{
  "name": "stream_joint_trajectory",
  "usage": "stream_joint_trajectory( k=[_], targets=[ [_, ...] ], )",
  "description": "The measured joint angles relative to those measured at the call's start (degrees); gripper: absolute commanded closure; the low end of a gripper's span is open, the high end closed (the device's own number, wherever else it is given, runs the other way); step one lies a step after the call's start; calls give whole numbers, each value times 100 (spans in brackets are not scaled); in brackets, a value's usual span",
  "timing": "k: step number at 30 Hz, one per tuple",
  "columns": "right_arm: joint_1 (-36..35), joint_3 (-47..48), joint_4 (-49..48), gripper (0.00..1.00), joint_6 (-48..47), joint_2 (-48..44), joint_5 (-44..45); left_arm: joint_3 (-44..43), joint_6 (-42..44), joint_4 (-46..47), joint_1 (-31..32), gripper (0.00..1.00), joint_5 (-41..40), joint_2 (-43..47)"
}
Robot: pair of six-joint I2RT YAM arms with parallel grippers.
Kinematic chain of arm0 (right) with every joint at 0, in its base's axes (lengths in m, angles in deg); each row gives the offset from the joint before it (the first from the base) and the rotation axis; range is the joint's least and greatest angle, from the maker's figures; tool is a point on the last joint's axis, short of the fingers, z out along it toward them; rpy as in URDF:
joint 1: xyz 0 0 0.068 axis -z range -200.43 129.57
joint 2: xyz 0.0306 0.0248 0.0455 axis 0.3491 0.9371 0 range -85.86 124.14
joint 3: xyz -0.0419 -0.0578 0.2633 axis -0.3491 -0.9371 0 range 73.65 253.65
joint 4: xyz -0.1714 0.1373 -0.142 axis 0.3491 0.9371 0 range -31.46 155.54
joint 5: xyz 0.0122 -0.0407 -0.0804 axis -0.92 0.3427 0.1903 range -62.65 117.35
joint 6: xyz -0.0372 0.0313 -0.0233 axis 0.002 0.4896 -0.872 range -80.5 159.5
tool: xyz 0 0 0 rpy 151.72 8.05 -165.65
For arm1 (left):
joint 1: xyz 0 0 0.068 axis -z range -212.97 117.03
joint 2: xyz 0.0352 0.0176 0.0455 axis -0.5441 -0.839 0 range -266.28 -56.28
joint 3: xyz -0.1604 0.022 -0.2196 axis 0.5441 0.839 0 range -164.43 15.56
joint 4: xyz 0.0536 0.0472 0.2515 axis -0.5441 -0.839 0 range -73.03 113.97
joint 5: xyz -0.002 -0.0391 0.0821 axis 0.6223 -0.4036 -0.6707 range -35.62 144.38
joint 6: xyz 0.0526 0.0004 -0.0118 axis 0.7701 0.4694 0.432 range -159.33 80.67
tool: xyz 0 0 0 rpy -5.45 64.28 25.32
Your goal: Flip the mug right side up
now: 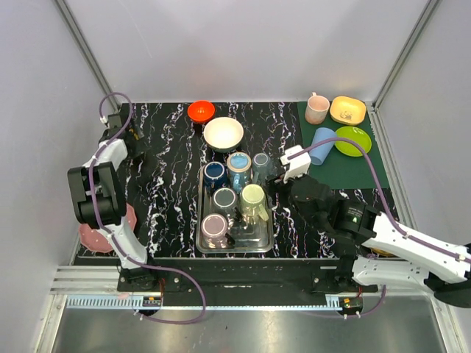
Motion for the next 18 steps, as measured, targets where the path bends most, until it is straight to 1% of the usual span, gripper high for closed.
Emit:
stream_joint_trajectory(
  k=[4, 10, 17, 18],
  targets=[
    [247, -83, -4, 25, -4, -199, -59, -621, 184, 55, -149, 28, 50, -481],
    [321, -103, -44, 25, 7, -214, -168, -1296, 400, -28, -262, 37, 50, -879],
    [452, -144, -57, 25, 15, -83, -308, -1414, 516, -68, -267, 45, 59, -1163],
    [459, -146, -57, 25, 17, -74, -310, -1414, 520, -68, -267, 48, 72, -1189]
  ],
)
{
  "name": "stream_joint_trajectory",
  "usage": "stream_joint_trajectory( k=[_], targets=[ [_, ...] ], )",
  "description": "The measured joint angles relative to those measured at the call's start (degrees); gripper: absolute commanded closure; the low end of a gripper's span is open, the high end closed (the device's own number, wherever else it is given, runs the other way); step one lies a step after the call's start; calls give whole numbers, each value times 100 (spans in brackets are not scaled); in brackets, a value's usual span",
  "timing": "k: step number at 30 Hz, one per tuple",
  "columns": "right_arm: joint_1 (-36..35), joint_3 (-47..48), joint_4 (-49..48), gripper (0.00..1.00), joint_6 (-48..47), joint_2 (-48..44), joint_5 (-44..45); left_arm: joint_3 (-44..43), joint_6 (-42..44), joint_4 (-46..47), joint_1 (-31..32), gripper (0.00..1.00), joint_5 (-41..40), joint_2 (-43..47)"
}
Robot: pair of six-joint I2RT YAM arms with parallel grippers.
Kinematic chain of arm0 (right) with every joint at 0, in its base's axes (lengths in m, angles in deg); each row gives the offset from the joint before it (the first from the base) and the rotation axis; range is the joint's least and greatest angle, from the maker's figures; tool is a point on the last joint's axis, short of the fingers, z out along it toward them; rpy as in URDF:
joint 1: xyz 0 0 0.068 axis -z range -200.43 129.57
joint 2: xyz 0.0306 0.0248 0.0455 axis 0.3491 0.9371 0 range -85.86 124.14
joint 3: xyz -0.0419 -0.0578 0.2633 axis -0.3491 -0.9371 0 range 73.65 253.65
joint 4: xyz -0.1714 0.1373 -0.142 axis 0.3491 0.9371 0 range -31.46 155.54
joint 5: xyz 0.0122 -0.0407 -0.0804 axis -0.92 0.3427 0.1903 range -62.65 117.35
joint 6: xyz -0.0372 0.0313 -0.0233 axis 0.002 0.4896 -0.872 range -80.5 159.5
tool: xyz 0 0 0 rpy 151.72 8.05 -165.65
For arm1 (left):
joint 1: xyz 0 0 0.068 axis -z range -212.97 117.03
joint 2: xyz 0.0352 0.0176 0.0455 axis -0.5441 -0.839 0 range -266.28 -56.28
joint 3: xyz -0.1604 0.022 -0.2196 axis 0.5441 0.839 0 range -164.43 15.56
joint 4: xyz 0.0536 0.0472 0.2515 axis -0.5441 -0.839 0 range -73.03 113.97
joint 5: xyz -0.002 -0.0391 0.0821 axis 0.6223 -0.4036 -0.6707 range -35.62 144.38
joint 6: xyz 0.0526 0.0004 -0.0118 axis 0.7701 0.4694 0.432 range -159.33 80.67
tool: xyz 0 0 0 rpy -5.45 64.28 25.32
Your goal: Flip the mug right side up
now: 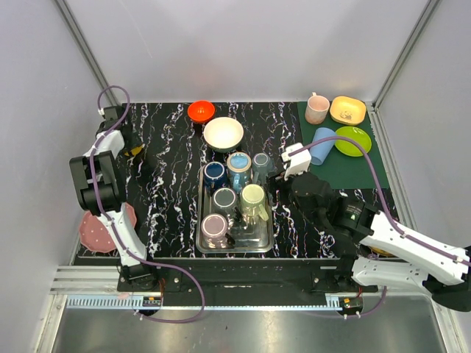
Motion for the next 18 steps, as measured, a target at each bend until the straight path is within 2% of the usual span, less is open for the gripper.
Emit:
stream_joint_trajectory(
  k=[2, 6, 9, 13, 18],
  targets=[
    [26, 0, -2, 25, 11, 15, -9, 0, 35, -7, 0, 52, 20, -52],
    [66, 0, -17, 25, 39, 52, -50, -9, 81, -20, -7, 71, 70, -118],
    [85, -11, -31, 25, 59, 74, -127, -9, 83, -22, -15, 77, 120, -127],
    [103, -44, -61, 25, 92, 90, -160, -9, 87, -17, -26, 100, 186, -127],
    [114, -101, -136, 26, 155, 125, -256, 28, -4, 4, -33, 100, 258, -83]
  ],
)
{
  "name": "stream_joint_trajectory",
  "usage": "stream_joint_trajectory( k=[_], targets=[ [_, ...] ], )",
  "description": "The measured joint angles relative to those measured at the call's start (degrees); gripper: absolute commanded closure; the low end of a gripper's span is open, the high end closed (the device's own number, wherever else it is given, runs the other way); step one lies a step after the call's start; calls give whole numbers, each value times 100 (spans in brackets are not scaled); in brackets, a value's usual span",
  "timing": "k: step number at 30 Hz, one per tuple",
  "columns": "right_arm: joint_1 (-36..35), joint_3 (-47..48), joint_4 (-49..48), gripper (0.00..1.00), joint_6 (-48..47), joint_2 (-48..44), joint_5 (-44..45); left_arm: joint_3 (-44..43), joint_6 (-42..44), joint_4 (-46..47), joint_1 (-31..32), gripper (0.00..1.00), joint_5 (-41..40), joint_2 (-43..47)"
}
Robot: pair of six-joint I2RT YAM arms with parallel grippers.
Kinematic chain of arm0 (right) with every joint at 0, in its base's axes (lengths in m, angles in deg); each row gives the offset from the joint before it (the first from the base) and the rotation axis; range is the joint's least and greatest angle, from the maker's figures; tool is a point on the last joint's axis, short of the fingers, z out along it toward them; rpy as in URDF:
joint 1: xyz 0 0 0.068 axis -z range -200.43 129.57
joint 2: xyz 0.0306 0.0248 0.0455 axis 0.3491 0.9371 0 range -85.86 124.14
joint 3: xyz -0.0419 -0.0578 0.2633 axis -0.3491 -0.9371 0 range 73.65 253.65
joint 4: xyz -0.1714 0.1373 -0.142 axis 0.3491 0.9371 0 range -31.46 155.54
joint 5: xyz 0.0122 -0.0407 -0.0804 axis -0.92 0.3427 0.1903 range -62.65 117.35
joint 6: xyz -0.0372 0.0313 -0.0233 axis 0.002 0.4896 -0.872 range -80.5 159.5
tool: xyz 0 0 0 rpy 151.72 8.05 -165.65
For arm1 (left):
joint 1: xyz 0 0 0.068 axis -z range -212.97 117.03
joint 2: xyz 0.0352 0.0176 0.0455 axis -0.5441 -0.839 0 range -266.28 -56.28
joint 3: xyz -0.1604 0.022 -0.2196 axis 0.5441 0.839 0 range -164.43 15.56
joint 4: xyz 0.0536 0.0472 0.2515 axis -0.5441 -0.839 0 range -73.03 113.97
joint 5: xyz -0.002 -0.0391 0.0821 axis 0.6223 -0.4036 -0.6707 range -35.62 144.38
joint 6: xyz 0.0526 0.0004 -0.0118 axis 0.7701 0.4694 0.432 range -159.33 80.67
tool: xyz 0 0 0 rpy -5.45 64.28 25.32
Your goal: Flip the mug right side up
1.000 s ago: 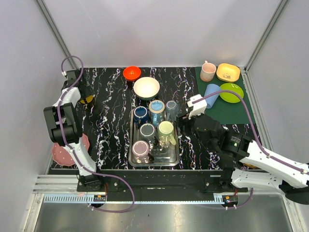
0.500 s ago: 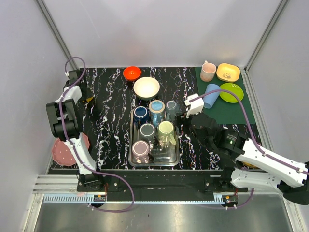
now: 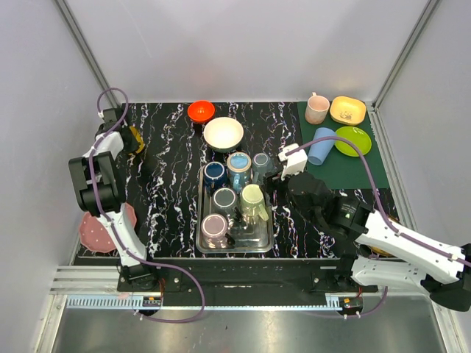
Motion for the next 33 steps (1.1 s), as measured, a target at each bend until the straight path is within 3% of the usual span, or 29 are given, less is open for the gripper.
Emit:
stream_joint_trajectory(
  k=[5, 10, 15, 18, 25, 33],
  targets=[
    [22, -35, -114, 26, 149, 70, -155, 717, -494, -120, 72, 100, 286, 837],
    [72, -15, -400, 24, 352, 289, -503, 1506, -1113, -350, 754, 100, 664, 2800],
    [481, -15, -922, 22, 909, 334, -1687, 2361, -2170, 514, 1762, 100, 1871, 5042],
    [872, -146, -1635, 21, 1473, 219, -2653, 2846, -2931, 1338, 2131, 100, 2527, 5855],
    [1143, -658, -3571, 22, 2747, -48, -4273, 3351, -4459, 2747, 3158, 100, 3101, 6214],
    [1200, -647, -4756, 27, 3410, 402, -4739, 3386, -4763, 3088, 4636, 100, 3086, 6380]
  ],
)
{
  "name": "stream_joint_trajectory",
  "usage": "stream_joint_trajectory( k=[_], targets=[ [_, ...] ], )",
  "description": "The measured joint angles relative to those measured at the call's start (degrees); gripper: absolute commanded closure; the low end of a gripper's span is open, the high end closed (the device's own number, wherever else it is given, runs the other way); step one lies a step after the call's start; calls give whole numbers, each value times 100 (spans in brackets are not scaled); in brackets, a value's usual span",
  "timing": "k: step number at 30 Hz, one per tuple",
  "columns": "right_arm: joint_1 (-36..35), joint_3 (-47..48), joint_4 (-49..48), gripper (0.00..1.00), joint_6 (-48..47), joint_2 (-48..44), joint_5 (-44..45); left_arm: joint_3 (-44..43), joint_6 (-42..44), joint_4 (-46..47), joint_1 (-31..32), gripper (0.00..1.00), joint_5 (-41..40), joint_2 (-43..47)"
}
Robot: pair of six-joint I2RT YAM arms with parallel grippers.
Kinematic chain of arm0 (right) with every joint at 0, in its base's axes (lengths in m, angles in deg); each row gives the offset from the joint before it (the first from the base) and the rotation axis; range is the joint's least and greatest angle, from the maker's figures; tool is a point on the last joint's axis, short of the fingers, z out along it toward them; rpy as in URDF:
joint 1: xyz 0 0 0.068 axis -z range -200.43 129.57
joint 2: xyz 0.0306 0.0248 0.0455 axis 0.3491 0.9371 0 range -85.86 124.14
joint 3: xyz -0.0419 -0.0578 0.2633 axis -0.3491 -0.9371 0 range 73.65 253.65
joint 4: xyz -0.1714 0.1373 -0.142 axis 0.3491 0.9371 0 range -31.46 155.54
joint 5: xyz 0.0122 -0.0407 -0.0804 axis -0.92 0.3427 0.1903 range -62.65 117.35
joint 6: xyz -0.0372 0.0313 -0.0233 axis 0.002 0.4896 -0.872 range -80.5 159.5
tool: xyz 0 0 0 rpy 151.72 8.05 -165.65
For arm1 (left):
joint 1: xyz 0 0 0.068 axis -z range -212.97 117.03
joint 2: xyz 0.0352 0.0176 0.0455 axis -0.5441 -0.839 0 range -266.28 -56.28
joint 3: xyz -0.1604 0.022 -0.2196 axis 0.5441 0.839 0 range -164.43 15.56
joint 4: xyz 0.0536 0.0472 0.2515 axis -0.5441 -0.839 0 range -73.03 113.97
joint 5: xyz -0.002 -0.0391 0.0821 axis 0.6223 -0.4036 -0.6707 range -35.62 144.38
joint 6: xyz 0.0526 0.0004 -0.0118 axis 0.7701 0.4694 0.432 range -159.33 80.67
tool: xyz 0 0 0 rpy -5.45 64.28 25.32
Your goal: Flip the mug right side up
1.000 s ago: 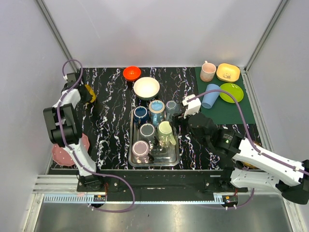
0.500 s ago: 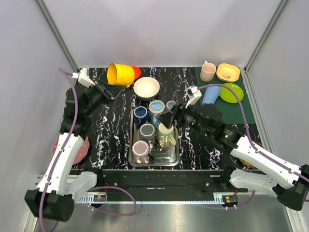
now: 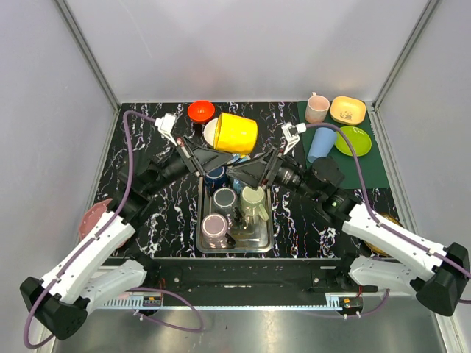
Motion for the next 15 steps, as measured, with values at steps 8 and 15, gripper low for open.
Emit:
stream_joint_trajectory(
  k=[8, 15],
  targets=[
    [267, -33, -407, 40, 251, 92, 0, 63, -116, 179, 190, 100, -42, 157],
    [509, -120, -710, 51, 385, 50, -142, 72, -181, 350, 348, 100, -109, 173]
  ],
)
